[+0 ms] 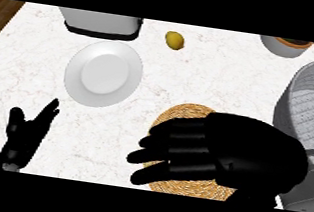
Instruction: Pick the cupcake from the placemat and place it in the basket
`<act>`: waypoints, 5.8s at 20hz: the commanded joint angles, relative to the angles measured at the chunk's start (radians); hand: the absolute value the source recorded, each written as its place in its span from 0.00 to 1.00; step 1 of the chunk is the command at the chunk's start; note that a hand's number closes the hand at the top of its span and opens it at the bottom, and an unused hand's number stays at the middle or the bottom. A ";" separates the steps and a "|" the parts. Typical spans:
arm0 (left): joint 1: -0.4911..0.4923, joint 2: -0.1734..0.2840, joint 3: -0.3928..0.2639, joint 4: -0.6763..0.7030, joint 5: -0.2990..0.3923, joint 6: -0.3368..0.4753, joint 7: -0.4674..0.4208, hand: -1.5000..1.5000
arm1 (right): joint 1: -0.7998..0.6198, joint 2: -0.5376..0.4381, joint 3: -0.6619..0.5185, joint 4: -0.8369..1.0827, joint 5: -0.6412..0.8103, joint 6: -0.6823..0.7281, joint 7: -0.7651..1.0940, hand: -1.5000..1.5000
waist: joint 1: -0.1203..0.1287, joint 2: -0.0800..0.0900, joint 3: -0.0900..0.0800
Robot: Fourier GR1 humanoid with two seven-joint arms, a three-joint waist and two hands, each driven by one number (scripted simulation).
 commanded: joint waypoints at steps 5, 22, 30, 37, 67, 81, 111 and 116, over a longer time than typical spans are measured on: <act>0.086 -0.003 -0.020 -0.040 0.001 -0.011 0.037 0.50 | -0.296 -0.182 -0.151 0.124 0.024 0.241 -0.043 0.00 | 0.017 0.011 -0.008; 0.051 -0.037 0.000 -0.038 -0.034 0.006 0.081 0.50 | -0.413 -0.339 0.035 0.251 0.213 0.326 -0.303 0.00 | 0.005 0.015 -0.006; 0.028 -0.047 0.019 -0.044 -0.038 -0.001 0.118 0.50 | -0.319 -0.201 0.176 0.326 0.326 0.144 -0.313 0.00 | 0.006 0.015 -0.006; 0.103 -0.062 0.020 -0.096 -0.076 0.010 0.089 0.50 | -0.239 -0.162 0.206 0.338 0.411 0.083 -0.345 0.00 | -0.001 0.010 -0.006; 0.071 -0.146 0.072 -0.132 -0.176 -0.025 0.178 0.50 | -0.030 0.118 0.265 0.639 0.878 -0.209 -0.507 0.00 | -0.007 0.009 -0.006; 0.072 -0.131 0.174 -0.067 -0.162 -0.127 0.155 0.50 | -0.043 0.186 0.222 0.795 1.080 -0.234 -0.549 0.00 | -0.007 0.010 -0.007; 0.171 -0.173 0.282 -0.095 -0.203 -0.109 0.147 0.50 | 0.292 0.244 -0.197 0.906 1.215 -0.418 -0.103 1.00 | -0.188 -0.024 -0.008; 0.216 -0.189 0.273 -0.110 -0.199 -0.115 0.127 0.50 | 0.434 0.327 -0.285 0.715 1.213 -0.523 0.178 1.00 | -0.158 -0.023 -0.012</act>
